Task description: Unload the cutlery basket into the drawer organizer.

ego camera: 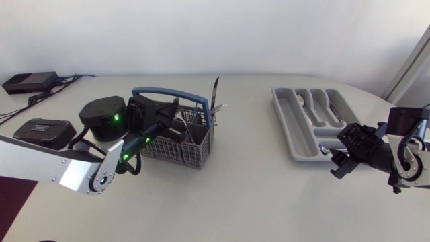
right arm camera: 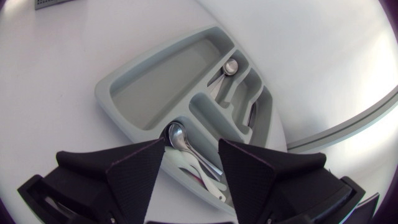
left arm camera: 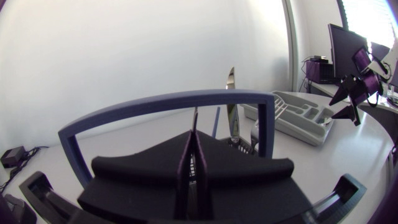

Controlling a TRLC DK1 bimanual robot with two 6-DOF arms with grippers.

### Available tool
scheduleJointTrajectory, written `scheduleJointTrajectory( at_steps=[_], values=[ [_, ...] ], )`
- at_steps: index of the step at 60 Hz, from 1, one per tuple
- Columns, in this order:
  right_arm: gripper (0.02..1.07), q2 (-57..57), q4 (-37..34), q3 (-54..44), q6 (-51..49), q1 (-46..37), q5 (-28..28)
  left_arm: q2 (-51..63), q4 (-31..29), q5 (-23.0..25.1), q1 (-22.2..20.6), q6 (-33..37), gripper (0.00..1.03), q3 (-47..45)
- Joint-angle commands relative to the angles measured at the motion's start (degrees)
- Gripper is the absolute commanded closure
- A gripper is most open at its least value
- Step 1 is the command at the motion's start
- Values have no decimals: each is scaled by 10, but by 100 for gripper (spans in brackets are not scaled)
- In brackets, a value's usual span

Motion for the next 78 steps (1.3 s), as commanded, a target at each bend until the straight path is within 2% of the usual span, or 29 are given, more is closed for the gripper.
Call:
scheduleJointTrajectory(
  at_steps=[1, 6, 20, 26, 50, 62, 78],
  values=[
    [43, 2, 6, -9, -8, 5, 6, 17, -11, -4, 27, -25, 100, -14],
    [43, 4, 6, -9, -8, 10, 10, 15, -26, 20, 43, -49, 100, 0],
    [43, 11, 6, -8, -9, 13, 12, 9, -70, 43, 58, -99, 100, 25],
    [43, 11, 6, -6, -12, 13, 13, 13, -111, 76, 86, -133, 100, 50],
    [43, 15, 6, -6, -14, 17, 15, 31, -142, 124, 122, -173, 100, 65],
    [43, 17, 7, -7, -15, 17, 16, 0, -125, 123, 118, -159, 100, 27],
    [43, 30, 23, -16, -23, 17, 23, -3, -60, 123, 123, -116, 98, -27]
  ],
)
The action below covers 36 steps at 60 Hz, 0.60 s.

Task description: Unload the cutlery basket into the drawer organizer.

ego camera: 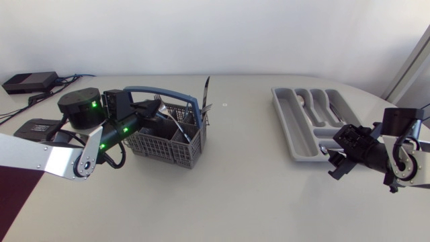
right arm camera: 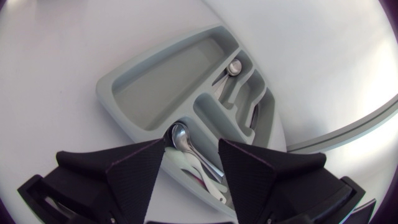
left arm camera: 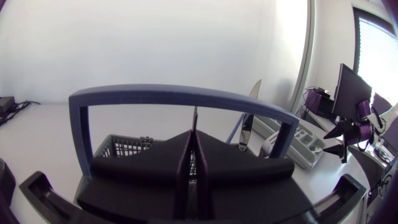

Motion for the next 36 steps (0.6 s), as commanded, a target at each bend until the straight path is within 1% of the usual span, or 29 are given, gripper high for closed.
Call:
scheduleJointTrajectory(
  at_steps=[1, 5, 11, 18, 31, 36],
  values=[
    [43, 15, 12, -16, -10, 4, 9, 3, -12, -1, 13, 20, 98, -39],
    [43, 16, 12, -16, -10, 4, 11, -1, -1, 0, 21, 20, 98, -45],
    [43, 16, 19, -16, -7, 10, 18, -3, 24, -1, 21, 18, 98, -59],
    [43, 16, 19, -16, -2, 25, 31, 0, 45, -1, 9, 19, 98, -76],
    [43, 19, 19, -18, 0, 28, 36, 29, 39, 0, 34, -2, 98, -58],
    [43, 22, 21, -18, 0, 31, 37, 27, 38, 8, 34, -2, 90, -56]
  ],
)
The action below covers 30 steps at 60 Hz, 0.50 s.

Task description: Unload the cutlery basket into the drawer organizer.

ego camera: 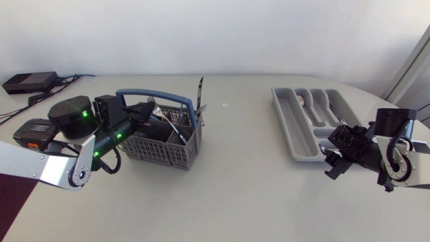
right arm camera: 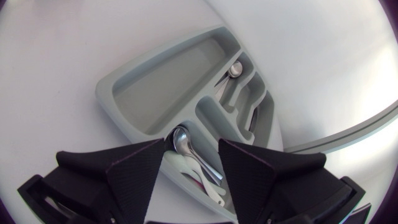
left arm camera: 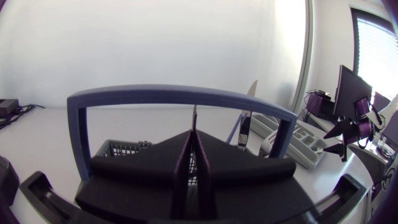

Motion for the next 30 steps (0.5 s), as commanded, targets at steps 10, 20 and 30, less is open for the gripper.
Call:
scheduleJointTrajectory(
  at_steps=[10, 20, 30],
  values=[
    [43, 12, 8, -13, 0, 6, 7, -20, -57, 28, 4, 7, 67, -7],
    [43, -7, 8, -17, 4, 6, 4, -89, -144, 31, -3, 47, 54, -2],
    [43, -31, -1, -20, 8, 10, 3, -182, -243, 31, 8, 89, 46, -5]
  ],
)
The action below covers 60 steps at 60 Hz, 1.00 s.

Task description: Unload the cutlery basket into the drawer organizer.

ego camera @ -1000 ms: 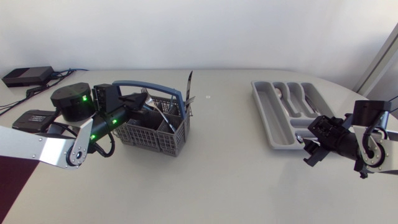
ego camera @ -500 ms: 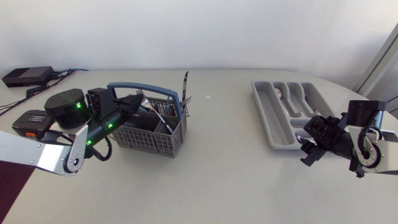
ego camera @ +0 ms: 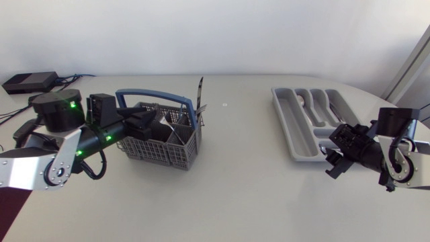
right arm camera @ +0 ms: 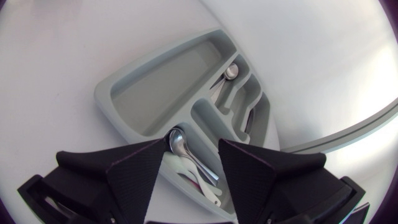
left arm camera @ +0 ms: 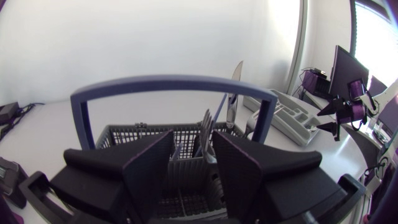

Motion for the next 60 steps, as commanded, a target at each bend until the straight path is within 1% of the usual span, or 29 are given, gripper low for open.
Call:
scheduleJointTrajectory(
  at_steps=[1, 12, 18, 27, 31, 38, 45, 47, 53, 58, 60],
  values=[
    [43, -17, -4, -17, 7, 9, 2, -53, -31, 3, 9, 32, 46, -6],
    [43, -55, -31, -19, 18, 21, 1, -146, -126, 5, 28, 66, 40, -6],
    [43, -88, -57, -20, 30, 37, 1, -181, -175, 21, 40, 79, 38, -7],
    [43, -121, -86, -21, 44, 71, 13, -213, -221, 28, 33, 102, 35, -15],
    [43, -128, -94, -22, 49, 90, 23, -219, -252, 28, 15, 120, 35, -7],
    [43, -136, -101, -27, 57, 110, 35, -201, -342, 26, -19, 160, 35, 40],
    [43, -137, -103, -28, 59, 113, 36, -158, -422, 18, -33, 174, 35, 107],
    [43, -136, -103, -29, 58, 114, 36, -148, -437, 13, -35, 177, 35, 123],
    [43, -136, -103, -30, 58, 114, 36, -112, -497, -9, -40, 184, 35, 186],
    [42, -136, -104, -31, 57, 114, 36, -82, -553, -41, -54, 184, 35, 242],
    [41, -137, -104, -33, 56, 113, 36, -65, -591, -50, -61, 184, 35, 276]
  ],
)
